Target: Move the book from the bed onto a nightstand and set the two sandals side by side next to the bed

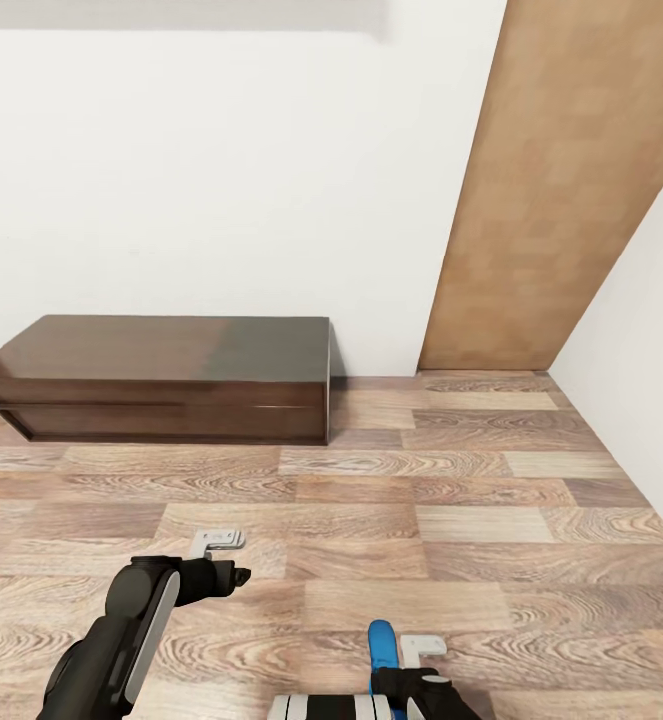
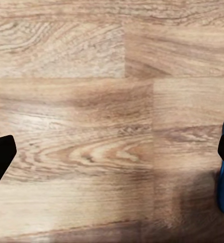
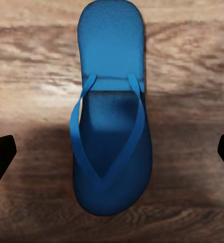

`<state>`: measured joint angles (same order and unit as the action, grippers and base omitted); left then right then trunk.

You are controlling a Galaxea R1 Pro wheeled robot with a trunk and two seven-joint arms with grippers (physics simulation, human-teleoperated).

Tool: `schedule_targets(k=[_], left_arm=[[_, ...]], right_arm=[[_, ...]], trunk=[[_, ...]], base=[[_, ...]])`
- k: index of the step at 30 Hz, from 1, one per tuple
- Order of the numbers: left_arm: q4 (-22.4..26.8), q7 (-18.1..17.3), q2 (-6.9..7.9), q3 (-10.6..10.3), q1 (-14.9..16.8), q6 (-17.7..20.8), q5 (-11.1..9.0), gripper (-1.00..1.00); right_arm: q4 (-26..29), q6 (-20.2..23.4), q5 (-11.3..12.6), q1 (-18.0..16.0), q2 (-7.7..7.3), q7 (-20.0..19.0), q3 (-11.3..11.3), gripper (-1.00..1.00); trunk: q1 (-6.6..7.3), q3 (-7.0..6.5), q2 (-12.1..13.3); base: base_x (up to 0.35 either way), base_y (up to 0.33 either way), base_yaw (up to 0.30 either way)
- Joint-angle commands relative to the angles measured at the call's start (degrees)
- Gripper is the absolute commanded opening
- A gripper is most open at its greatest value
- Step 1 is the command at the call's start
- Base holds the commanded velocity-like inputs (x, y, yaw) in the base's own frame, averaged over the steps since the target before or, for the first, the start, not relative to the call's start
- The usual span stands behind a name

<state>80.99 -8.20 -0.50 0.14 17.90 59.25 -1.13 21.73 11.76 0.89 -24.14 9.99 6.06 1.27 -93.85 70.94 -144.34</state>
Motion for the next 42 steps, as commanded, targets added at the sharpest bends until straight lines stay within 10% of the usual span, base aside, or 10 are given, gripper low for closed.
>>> schedule_targets(k=[1,42], left_arm=[[0.0,-0.1,-0.01,0.0,0.0,0.3,-0.1,1.00],[0.1,-0.1,0.06,0.0,0.1,0.3,-0.1,1.00]], right_arm=[[0.1,0.4,0.1,0.0,0.00,0.3,0.1,1.00],[0.2,0.5,0.1,-1.5,0.00,0.4,0.1,1.00]], trunk=[[0.01,0.05,0.0],[-0.17,1.60,-0.1]], base=[[0.000,0.000,0.000],[0.000,0.000,0.000]])
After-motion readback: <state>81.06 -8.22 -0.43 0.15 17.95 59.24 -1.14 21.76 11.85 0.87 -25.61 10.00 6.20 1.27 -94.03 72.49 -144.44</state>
